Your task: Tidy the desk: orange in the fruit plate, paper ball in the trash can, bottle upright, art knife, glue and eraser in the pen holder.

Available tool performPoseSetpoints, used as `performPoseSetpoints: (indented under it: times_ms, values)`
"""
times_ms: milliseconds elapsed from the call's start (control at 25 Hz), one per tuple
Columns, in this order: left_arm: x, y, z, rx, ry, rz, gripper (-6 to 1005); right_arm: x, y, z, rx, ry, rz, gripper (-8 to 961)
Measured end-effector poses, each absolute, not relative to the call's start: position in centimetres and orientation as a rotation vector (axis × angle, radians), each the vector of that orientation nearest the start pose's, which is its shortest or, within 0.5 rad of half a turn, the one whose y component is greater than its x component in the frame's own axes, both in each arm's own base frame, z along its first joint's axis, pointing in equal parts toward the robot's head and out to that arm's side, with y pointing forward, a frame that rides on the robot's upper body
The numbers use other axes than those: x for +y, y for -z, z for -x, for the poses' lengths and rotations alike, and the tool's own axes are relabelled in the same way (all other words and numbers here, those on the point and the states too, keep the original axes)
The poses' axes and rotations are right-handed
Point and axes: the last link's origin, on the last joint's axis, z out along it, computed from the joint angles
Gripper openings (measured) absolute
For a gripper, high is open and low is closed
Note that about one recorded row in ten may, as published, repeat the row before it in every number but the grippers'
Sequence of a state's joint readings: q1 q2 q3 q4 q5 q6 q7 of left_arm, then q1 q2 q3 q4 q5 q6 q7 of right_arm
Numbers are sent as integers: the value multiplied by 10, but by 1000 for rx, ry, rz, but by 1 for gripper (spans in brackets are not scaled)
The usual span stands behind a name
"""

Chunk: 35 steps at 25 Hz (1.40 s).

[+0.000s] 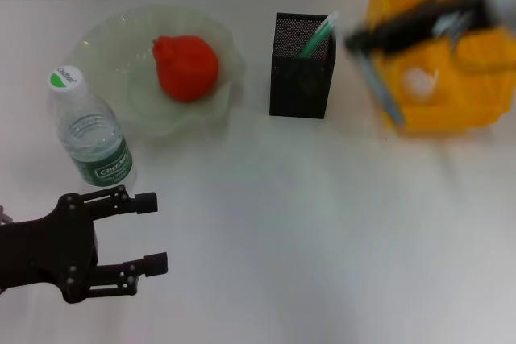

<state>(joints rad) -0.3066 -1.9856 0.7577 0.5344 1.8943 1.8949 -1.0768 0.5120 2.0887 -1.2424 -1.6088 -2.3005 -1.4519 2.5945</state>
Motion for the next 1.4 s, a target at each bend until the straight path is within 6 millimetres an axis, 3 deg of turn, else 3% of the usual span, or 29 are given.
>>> performPoseSetpoints:
  times_ms: [40,80,160,240,320,360,840,960,1080,1200,1400]
  values:
    - [228,-20,307,-460,951,2839,799,367,-72,-127,888,-454,2504,128]
    - [228,-20,307,-460,951,2839,799,367,-72,-127,888,-454,2504,127]
    - [228,-20,307,-461,952,2838,799,375,-80,-140,905,-650,2461,127]
    - [228,-19,306,-462,955,2838,799,391,-68,-162,926,-847,2400,126]
    - [228,-18,306,-461,956,2838,799,395,-64,-166,920,-892,2379,125]
    - [228,-18,306,-458,957,2840,799,405,-48,-177,929,-953,2341,125]
    - [230,-16,304,-460,956,2839,798,438,22,-184,931,-874,2301,152]
    - [230,-16,304,-459,958,2839,798,440,25,-183,936,-865,2304,264]
    - [229,-15,304,-458,960,2844,798,434,23,-182,925,-888,2335,357]
    - [228,-16,303,-452,968,2859,798,418,8,-190,907,-982,2354,409]
    - [224,-20,303,-450,989,2872,798,360,-31,-220,806,-1181,2428,497]
